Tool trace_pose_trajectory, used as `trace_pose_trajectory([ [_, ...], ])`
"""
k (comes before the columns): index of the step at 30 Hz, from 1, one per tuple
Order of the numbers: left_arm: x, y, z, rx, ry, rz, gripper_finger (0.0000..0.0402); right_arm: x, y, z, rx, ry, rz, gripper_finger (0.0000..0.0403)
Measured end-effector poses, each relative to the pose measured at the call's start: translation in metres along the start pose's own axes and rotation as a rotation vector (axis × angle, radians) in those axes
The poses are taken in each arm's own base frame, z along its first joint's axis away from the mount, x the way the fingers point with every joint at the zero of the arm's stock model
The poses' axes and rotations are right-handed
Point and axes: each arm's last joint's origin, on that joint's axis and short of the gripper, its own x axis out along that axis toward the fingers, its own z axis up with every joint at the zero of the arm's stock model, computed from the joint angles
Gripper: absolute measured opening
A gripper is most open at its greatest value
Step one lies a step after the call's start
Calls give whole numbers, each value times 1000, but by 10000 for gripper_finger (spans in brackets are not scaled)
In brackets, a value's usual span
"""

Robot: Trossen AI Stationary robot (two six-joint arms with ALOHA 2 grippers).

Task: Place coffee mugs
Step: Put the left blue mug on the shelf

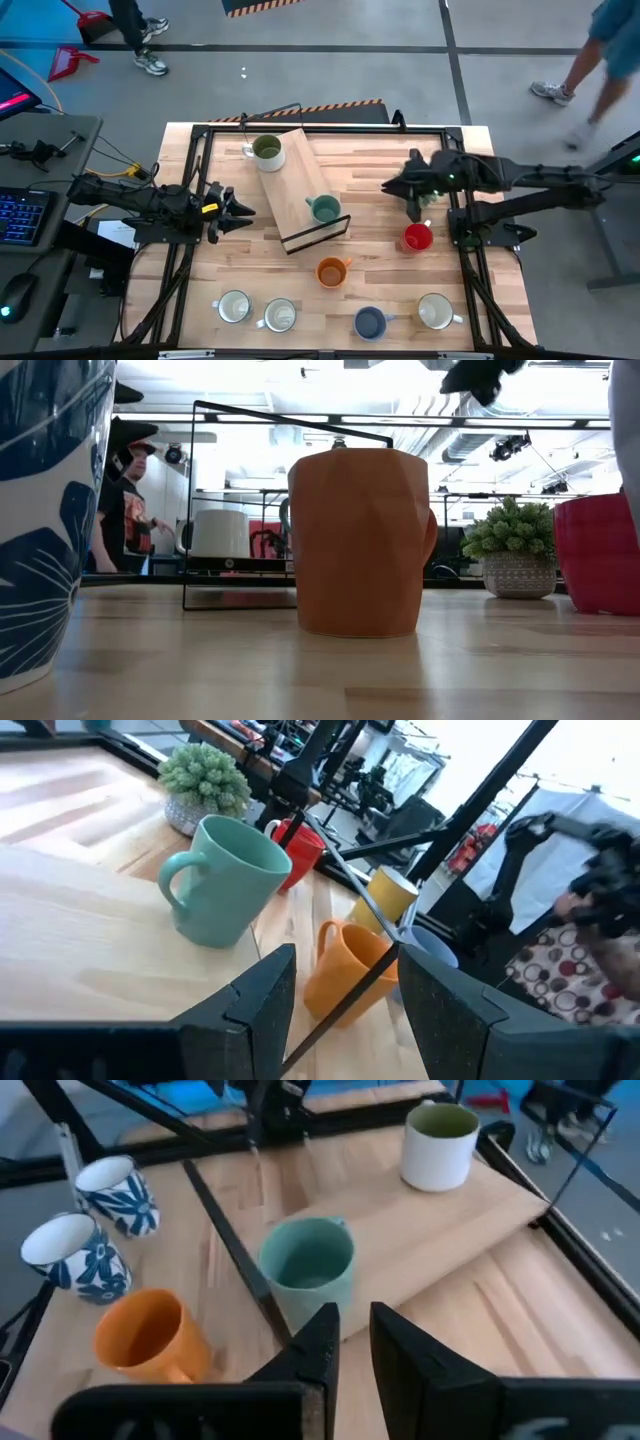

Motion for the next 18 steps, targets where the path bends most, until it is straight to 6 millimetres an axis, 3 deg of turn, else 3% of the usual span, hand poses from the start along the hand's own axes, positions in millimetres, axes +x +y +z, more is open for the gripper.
trace_pose_trajectory([
  [7,0,0,0,3,-7,12,165,3,-5,-56,27,-95,46,39],
  [18,0,-2,6,-12,-86,8,165,27,-8,-113,26,-311,188,39],
])
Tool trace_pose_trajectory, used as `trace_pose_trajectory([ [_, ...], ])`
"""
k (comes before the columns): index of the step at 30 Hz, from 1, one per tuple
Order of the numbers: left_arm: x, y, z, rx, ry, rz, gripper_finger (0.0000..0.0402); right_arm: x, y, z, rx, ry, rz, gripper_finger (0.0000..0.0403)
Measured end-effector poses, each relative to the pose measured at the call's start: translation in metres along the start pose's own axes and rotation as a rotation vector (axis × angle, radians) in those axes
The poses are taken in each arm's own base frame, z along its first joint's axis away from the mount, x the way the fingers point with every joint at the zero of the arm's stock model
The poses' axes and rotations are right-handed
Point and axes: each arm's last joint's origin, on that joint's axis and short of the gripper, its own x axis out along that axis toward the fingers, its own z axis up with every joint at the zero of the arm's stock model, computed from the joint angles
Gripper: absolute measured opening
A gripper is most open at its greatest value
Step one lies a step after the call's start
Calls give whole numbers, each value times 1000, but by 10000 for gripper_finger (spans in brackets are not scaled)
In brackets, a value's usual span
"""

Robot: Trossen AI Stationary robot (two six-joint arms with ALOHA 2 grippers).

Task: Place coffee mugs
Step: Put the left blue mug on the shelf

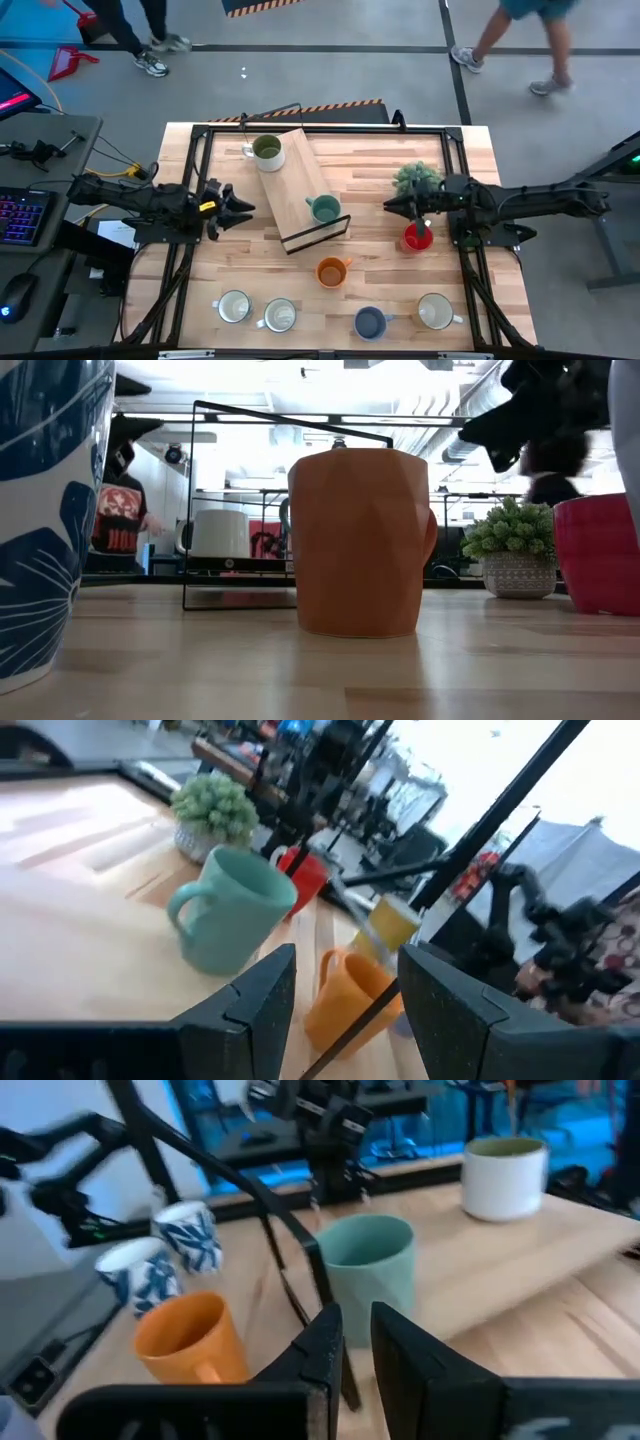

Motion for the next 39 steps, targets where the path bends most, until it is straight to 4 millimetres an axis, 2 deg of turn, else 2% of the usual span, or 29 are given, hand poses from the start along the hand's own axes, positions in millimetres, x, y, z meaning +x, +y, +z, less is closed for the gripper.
trace_pose_trajectory([
  [9,-1,-5,12,-60,-151,-14,165,-2,-3,-28,-16,-113,47,39],
  [16,2,-6,12,-70,-118,-15,165,-4,-7,-30,16,-124,21,39],
  [21,2,-24,36,14,-62,-65,160,-4,-12,-29,72,-141,-62,39],
  [28,-4,-58,87,98,160,22,152,-4,-14,-29,170,-148,-75,39],
  [31,2,-69,100,97,280,85,152,-4,-14,-29,174,-144,-75,39],
  [36,25,-79,97,61,528,203,152,-4,-15,-32,180,-119,-81,39],
  [39,41,-86,89,23,670,191,152,-4,-15,-32,180,-116,-82,39],
])
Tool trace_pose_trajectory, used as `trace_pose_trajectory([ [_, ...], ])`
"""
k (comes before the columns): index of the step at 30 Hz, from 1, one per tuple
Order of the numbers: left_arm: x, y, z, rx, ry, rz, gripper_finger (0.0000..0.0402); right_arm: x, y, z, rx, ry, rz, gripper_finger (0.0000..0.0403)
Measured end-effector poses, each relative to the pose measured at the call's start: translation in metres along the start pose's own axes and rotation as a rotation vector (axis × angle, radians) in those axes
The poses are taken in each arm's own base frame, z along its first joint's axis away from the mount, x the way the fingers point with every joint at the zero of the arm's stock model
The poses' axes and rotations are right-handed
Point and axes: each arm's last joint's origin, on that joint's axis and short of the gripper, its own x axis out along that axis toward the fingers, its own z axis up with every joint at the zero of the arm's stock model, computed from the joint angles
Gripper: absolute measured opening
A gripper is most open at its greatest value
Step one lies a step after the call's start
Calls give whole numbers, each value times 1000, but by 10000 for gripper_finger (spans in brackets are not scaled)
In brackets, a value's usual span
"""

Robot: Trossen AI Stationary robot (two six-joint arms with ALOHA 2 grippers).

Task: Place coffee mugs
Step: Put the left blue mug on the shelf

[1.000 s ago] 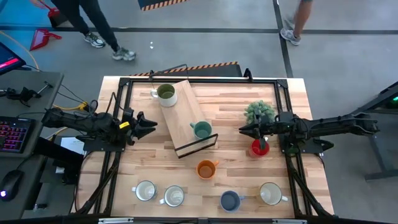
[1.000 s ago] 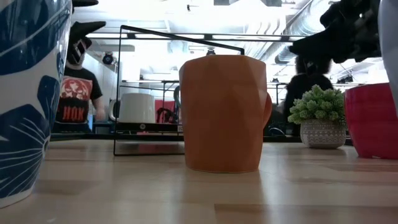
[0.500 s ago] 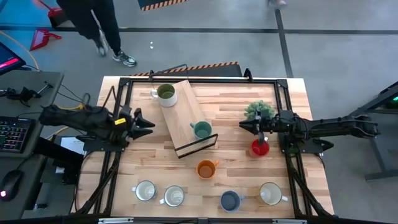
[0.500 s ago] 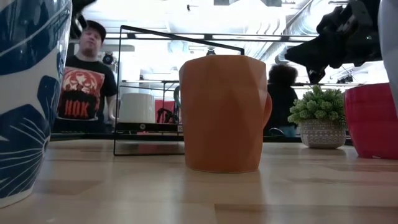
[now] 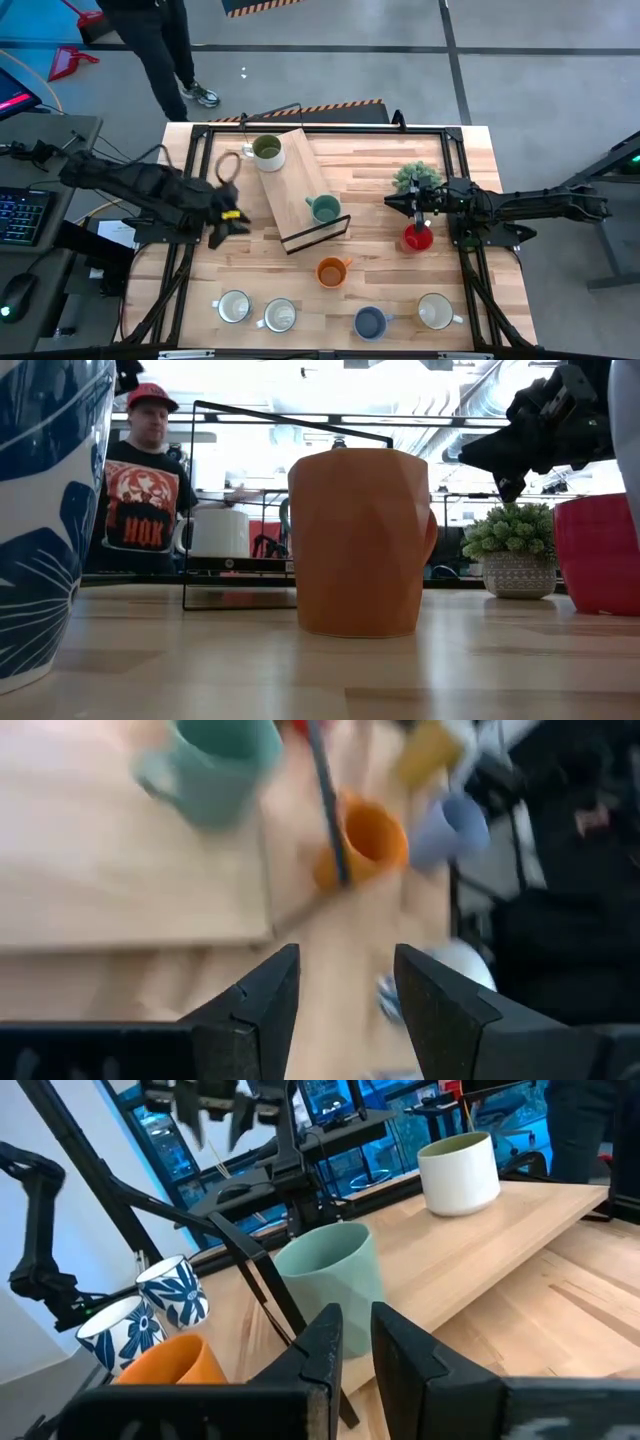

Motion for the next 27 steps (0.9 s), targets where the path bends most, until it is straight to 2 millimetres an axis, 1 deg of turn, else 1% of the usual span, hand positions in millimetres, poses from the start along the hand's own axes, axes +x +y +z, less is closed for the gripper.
trace_pose_trajectory([
  [4,14,-19,3,-20,141,-111,152,0,0,0,-1,4,-1,39],
  [9,28,-35,-4,-41,273,-162,152,0,0,-1,-2,12,-4,39],
  [14,43,-43,-21,-90,426,-97,152,0,0,-1,1,13,-5,39],
  [23,75,-64,-51,-87,597,-3,152,0,-2,-4,7,46,-16,39],
  [27,88,-68,-66,-93,672,80,152,0,-1,-4,7,38,-13,39],
])
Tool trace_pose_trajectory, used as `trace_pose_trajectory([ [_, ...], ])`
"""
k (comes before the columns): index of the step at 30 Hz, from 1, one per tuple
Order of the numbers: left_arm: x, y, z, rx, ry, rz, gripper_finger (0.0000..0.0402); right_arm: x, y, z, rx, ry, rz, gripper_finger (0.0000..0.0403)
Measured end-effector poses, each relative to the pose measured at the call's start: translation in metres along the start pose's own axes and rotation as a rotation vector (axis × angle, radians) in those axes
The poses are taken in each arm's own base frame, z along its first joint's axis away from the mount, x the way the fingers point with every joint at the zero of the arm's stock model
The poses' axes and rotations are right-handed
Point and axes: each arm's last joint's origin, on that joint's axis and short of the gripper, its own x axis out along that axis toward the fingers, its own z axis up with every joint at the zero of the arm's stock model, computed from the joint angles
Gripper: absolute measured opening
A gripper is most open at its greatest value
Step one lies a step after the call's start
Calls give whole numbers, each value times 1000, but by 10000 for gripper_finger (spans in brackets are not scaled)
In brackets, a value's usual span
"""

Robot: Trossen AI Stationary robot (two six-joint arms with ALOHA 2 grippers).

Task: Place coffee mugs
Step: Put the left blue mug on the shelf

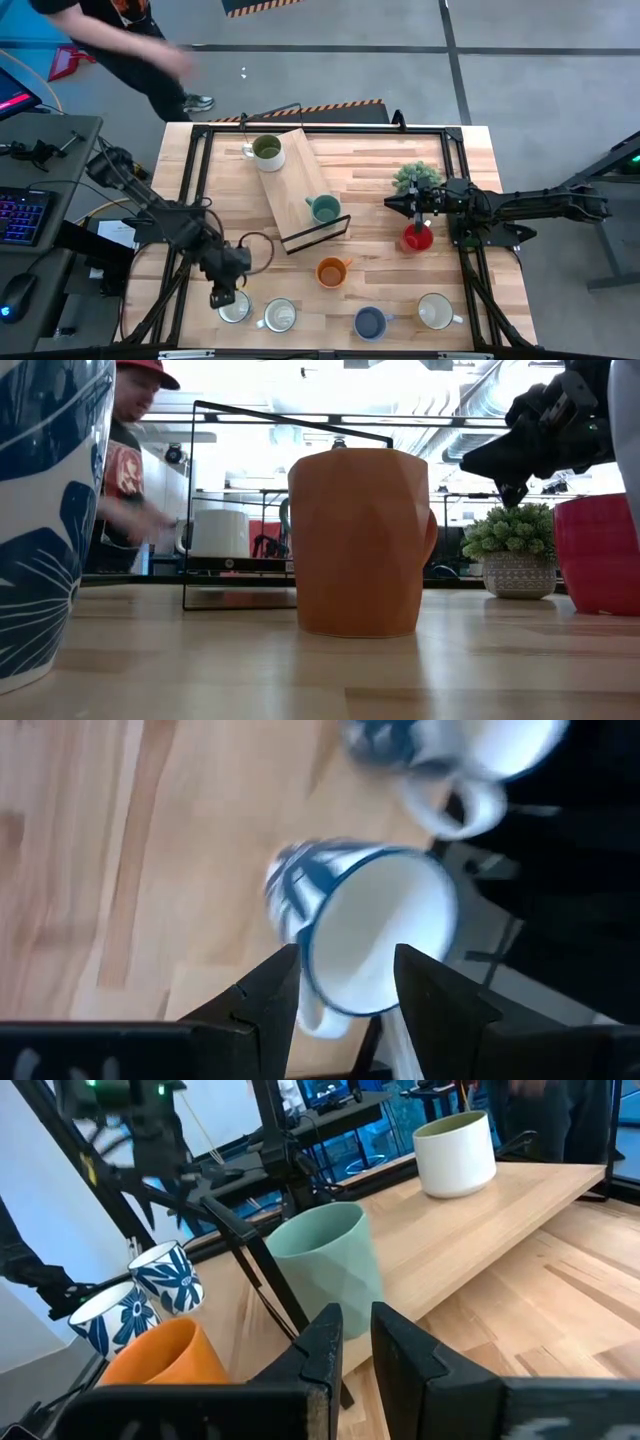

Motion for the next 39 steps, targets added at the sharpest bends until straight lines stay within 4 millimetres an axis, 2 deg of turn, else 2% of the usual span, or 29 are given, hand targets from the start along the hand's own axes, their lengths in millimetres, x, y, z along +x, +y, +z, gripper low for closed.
trace_pose_trajectory([
  [13,37,-7,-5,-69,41,154,152,0,1,2,90,-11,5,39],
  [33,64,-6,3,-141,54,224,152,0,1,2,105,-11,4,39],
  [39,67,-6,4,-58,64,231,152,0,0,1,96,-1,-9,39],
])
